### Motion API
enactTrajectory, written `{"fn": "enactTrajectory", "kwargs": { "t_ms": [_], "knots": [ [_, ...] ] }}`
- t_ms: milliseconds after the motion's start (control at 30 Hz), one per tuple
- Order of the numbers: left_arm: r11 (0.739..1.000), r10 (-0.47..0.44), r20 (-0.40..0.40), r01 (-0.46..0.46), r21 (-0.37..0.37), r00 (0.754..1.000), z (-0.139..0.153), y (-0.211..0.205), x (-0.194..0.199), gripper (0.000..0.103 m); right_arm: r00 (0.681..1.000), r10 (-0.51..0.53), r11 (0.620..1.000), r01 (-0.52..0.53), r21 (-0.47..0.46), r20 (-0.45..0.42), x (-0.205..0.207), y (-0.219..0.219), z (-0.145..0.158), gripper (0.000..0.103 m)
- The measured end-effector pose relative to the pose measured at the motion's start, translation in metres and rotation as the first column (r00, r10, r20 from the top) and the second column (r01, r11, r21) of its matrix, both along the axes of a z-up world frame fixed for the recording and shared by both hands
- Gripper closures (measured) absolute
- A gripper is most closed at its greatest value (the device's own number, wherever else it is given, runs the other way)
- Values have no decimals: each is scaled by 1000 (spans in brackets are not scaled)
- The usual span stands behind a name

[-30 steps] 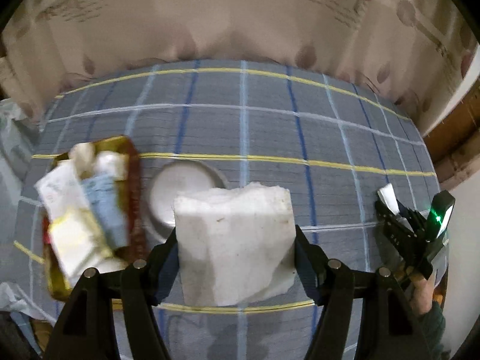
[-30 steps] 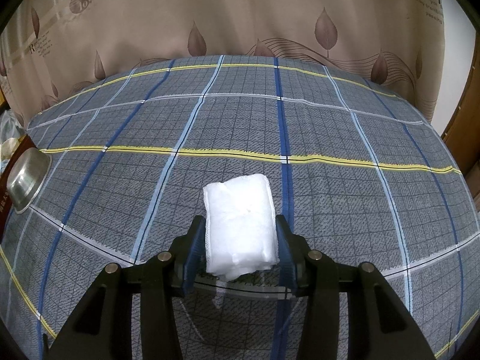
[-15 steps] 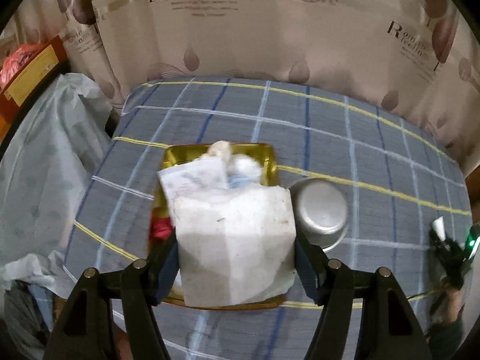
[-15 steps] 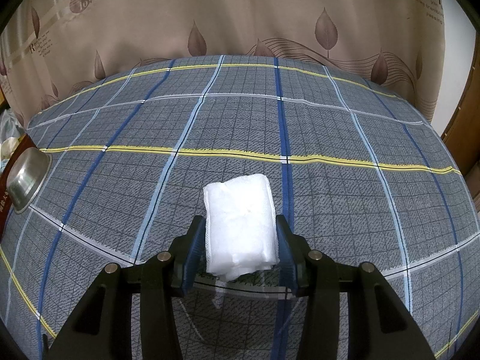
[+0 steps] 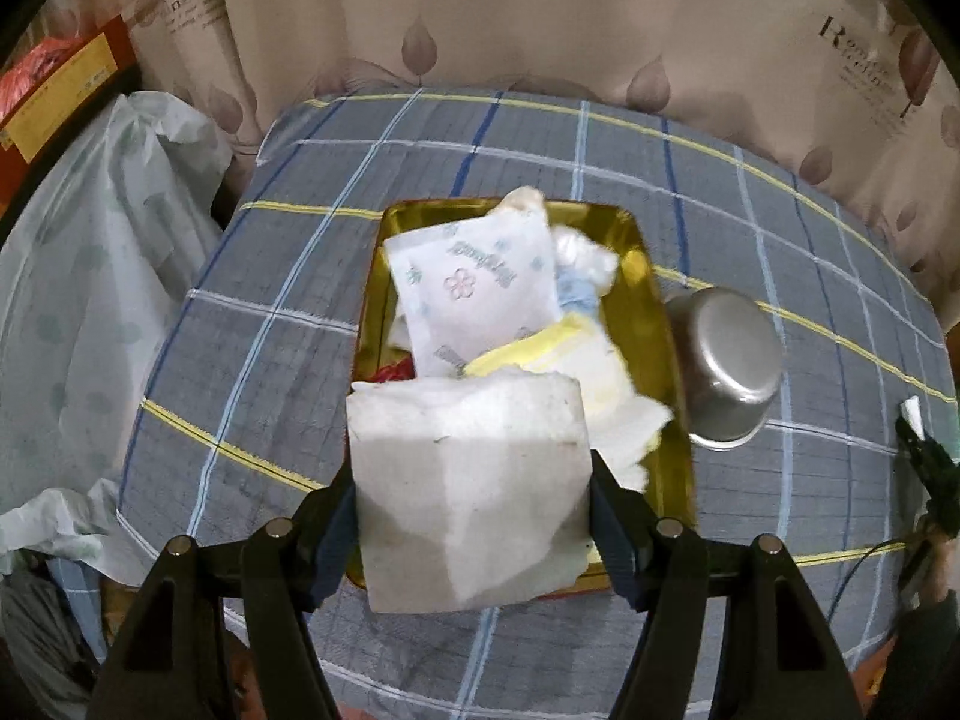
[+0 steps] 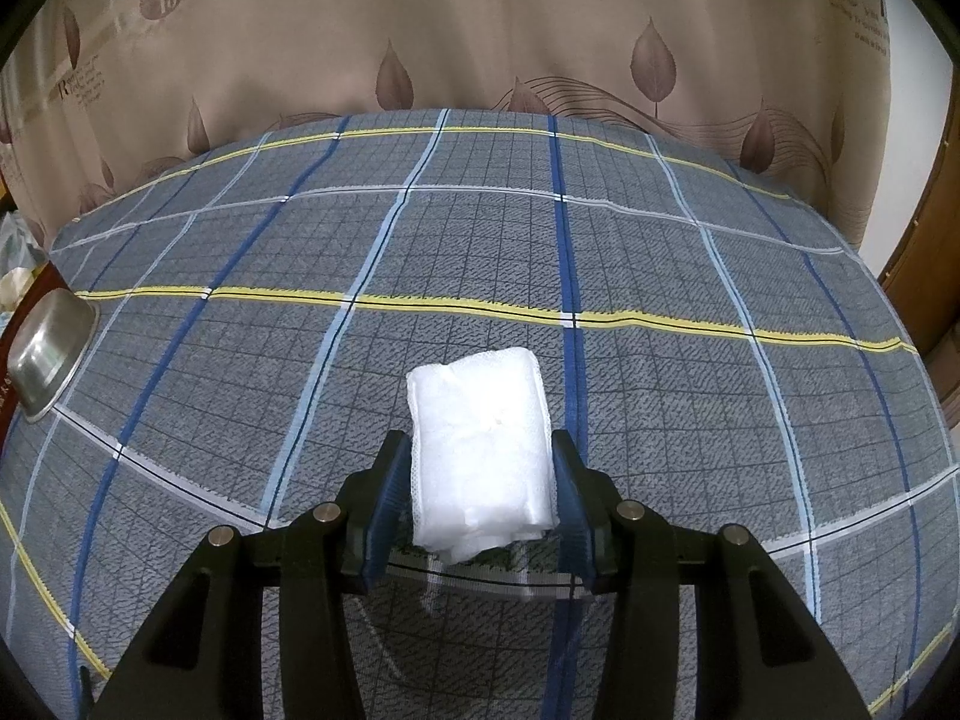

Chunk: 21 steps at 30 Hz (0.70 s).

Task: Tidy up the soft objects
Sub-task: 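Carry the tissue square into the gold tray and open the left gripper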

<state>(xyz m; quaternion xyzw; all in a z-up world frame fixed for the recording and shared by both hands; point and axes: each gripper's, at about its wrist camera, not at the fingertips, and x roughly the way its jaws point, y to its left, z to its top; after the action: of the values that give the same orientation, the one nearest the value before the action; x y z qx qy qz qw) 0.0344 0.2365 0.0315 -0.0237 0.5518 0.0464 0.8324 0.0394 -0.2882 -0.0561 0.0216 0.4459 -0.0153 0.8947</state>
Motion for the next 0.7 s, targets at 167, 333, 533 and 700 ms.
{"fn": "enactTrajectory", "kwargs": {
  "t_ms": [167,333,533,700],
  "knots": [
    [999,2,12,-1,-38,1000,-10,5,5,33,1000,0,1000,0,-1,0,0,1,0,59],
    [997,-31,39,34,-71,999,-15,-2,13,33,1000,1,1000,-1,-5,0,0,0,0,59],
    [996,-42,51,46,-76,998,-19,-8,26,31,1000,2,1000,-2,-6,0,0,-1,0,59],
    [996,-51,47,54,-68,998,-19,-5,32,31,1000,1,1000,-1,-8,-1,0,0,1,59]
  ]
}}
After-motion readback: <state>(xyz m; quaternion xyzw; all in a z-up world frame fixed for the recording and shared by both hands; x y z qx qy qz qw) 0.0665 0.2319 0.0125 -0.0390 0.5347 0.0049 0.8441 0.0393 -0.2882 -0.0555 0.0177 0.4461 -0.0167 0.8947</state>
